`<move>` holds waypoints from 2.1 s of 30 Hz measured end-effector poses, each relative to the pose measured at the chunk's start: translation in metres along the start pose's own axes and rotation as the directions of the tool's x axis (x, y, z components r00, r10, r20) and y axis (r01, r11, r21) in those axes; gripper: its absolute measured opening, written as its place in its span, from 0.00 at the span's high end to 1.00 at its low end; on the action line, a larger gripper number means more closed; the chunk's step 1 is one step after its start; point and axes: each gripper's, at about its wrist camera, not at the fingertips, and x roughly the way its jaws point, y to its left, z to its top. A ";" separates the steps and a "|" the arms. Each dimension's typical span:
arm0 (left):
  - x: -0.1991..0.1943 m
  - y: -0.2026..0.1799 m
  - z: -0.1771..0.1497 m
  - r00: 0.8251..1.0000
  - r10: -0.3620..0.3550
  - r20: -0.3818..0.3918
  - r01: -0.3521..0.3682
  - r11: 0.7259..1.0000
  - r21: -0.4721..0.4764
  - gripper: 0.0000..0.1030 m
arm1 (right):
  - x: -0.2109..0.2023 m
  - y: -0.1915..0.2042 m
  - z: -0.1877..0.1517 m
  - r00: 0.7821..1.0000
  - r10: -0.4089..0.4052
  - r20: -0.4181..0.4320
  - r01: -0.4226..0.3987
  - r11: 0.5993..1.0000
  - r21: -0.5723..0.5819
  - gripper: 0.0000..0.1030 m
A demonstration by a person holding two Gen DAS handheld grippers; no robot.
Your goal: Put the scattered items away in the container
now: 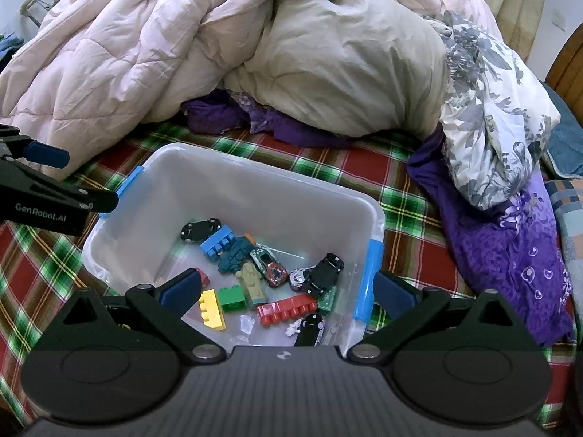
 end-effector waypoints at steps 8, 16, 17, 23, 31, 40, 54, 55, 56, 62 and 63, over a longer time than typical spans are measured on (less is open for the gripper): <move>-0.001 -0.009 -0.002 1.000 -0.010 0.020 0.009 1.000 0.027 0.14 | 0.002 0.001 -0.003 1.000 -0.001 -0.006 0.001 1.000 0.000 0.00; 0.002 -0.024 -0.004 1.000 -0.005 0.024 0.004 0.998 0.066 0.13 | 0.007 0.000 -0.010 1.000 -0.002 -0.013 0.002 1.000 -0.004 0.00; 0.004 -0.024 -0.005 1.000 -0.006 0.014 0.005 0.998 0.068 0.13 | 0.007 0.000 -0.010 1.000 -0.001 -0.014 0.001 1.000 -0.003 0.00; 0.007 -0.023 -0.007 1.000 -0.009 0.004 0.009 0.998 0.066 0.13 | 0.008 0.000 -0.011 1.000 -0.001 -0.016 0.001 1.000 -0.005 0.00; 0.005 -0.024 -0.007 1.000 -0.013 0.005 0.013 0.997 0.074 0.13 | 0.010 0.000 -0.012 1.000 -0.005 -0.021 0.004 1.000 -0.013 0.00; 0.008 -0.022 -0.009 1.000 -0.003 -0.004 0.004 0.998 0.062 0.13 | 0.009 0.002 -0.012 1.000 -0.008 -0.017 0.008 1.000 -0.017 0.00; 0.007 -0.024 -0.008 1.000 0.009 0.010 -0.010 0.997 0.076 0.13 | 0.009 0.001 -0.014 1.000 -0.015 -0.018 0.015 1.000 -0.024 0.00; 0.008 -0.023 -0.008 1.000 0.011 0.009 -0.011 0.997 0.075 0.13 | 0.009 0.000 -0.015 1.000 -0.015 -0.018 0.015 1.000 -0.023 0.00; 0.008 -0.023 -0.008 1.000 0.009 0.007 -0.009 0.997 0.074 0.13 | 0.009 0.000 -0.015 1.000 -0.016 -0.018 0.015 1.000 -0.023 0.00; 0.007 -0.024 -0.008 1.000 0.009 0.006 -0.009 0.997 0.077 0.13 | 0.009 0.000 -0.015 1.000 -0.016 -0.017 0.016 1.000 -0.023 0.00; 0.007 -0.024 -0.008 1.000 0.009 0.006 -0.009 0.997 0.077 0.13 | 0.009 0.001 -0.015 1.000 -0.016 -0.017 0.016 1.000 -0.022 0.00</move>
